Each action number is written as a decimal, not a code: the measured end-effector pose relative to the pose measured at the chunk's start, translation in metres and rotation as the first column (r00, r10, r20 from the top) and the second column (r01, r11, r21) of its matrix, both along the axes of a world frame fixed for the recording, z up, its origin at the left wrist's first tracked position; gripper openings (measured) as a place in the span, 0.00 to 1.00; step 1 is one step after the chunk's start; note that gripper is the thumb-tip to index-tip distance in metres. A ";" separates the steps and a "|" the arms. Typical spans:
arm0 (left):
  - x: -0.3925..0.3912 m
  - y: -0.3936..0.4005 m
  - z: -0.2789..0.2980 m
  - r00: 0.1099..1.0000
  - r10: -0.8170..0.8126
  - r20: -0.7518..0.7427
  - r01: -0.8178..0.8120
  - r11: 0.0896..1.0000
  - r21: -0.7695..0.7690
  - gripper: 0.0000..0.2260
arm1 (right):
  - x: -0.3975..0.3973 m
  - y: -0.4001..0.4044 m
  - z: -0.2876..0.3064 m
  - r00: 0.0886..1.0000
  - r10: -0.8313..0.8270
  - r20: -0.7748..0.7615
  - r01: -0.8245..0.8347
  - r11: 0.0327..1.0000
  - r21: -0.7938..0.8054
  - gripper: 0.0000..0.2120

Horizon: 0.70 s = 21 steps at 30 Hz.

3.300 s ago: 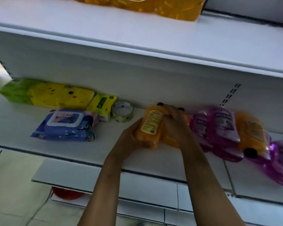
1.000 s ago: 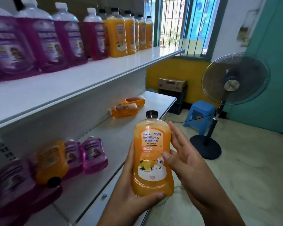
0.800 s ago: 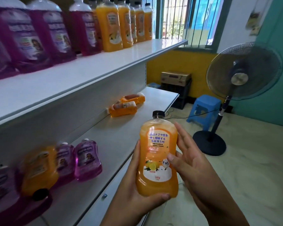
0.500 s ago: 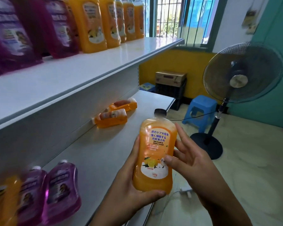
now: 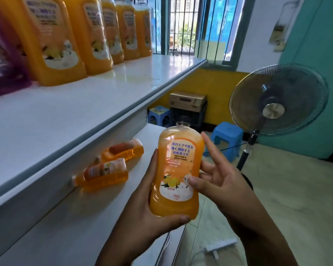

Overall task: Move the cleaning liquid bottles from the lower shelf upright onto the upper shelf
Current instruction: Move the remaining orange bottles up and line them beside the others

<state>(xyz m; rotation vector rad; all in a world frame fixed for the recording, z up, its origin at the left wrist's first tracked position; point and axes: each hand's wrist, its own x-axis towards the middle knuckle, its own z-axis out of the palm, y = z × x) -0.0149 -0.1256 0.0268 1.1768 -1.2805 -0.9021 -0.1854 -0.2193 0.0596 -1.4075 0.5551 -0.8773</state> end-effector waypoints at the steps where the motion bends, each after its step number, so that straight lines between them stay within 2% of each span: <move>1: 0.002 -0.006 0.000 1.000 0.018 0.008 -0.018 1.000 0.004 0.52 | 0.004 -0.005 -0.002 1.000 0.000 0.004 0.000 1.000 -0.001 0.47; 6: -0.004 -0.033 -0.001 0.996 0.078 0.032 -0.079 0.997 0.010 0.52 | 0.013 -0.036 -0.009 1.000 -0.005 0.002 0.005 1.000 -0.012 0.46; 9: -0.014 -0.045 0.008 0.993 0.104 0.047 -0.104 0.994 -0.013 0.50 | 0.007 -0.062 -0.003 0.998 0.061 -0.011 -0.061 0.998 -0.013 0.45; 14: -0.037 -0.079 0.024 0.978 0.205 0.041 -0.202 0.976 -0.078 0.50 | -0.005 -0.110 0.018 0.982 0.186 0.015 -0.184 0.979 -0.086 0.47; 21: -0.072 -0.112 0.034 0.915 0.401 0.038 -0.391 0.906 -0.162 0.51 | -0.013 -0.144 0.042 0.966 0.256 -0.021 -0.248 0.908 -0.339 0.48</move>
